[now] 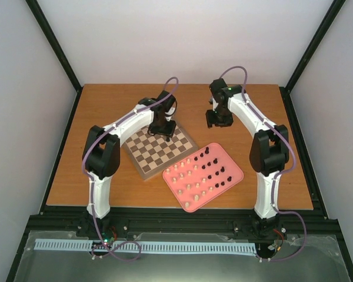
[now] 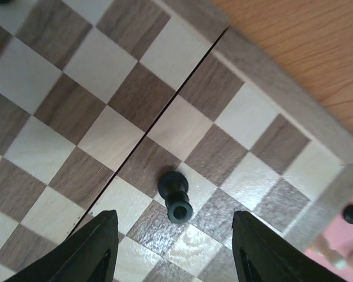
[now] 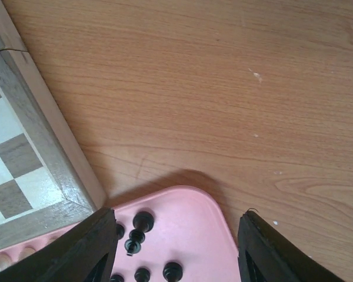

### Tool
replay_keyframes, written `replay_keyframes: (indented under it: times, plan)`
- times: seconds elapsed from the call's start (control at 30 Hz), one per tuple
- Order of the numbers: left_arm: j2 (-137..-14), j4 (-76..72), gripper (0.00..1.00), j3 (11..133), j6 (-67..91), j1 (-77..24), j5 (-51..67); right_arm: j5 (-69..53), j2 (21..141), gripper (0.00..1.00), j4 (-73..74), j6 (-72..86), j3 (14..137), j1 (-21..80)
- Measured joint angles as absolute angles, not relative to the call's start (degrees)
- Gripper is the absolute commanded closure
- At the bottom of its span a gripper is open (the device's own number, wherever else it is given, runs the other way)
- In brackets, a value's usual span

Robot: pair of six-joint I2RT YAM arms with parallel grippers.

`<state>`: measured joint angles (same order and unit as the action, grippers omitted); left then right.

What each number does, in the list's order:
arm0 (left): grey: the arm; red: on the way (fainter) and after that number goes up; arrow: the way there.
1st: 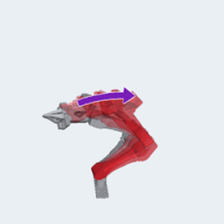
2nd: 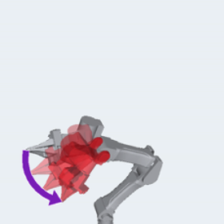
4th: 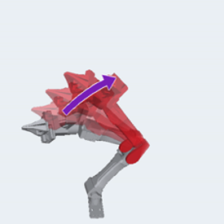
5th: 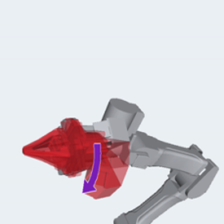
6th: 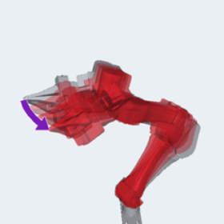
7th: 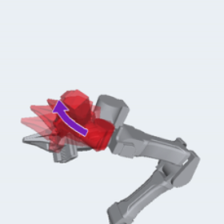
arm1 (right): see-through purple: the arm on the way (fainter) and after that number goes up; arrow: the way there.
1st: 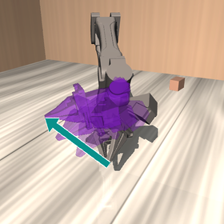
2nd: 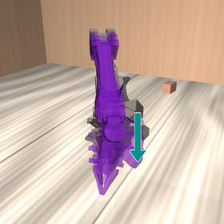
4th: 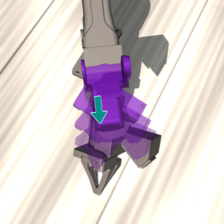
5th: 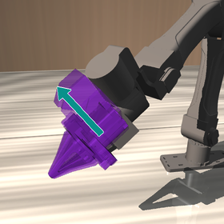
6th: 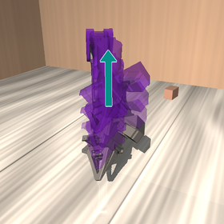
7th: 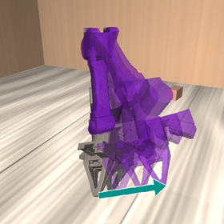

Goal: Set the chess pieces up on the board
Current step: Pick up the chess piece from the chessboard.

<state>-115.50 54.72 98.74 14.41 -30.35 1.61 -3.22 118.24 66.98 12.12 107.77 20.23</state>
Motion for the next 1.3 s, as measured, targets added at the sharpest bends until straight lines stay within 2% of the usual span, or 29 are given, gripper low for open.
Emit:
replay_keyframes:
  times: [0.07,0.3,0.67,1.3]
  plan:
    - [-117.64,54.89,0.45,98.94,14.61,-30.39,1.56,-3.20,117.30,0.43,66.72,11.57,106.52,19.57]
    - [-119.11,55.31,0.56,99.18,15.25,-30.39,1.50,-3.27,115.22,0.43,65.63,10.44,104.71,18.83]
    - [-120.20,55.35,0.67,99.57,15.27,-30.79,1.98,-3.49,115.22,0.43,64.82,9.85,104.36,18.50]
    - [-123.11,55.35,0.74,100.14,15.22,-31.00,3.27,-3.46,115.22,0.43,64.40,9.41,103.26,18.35]
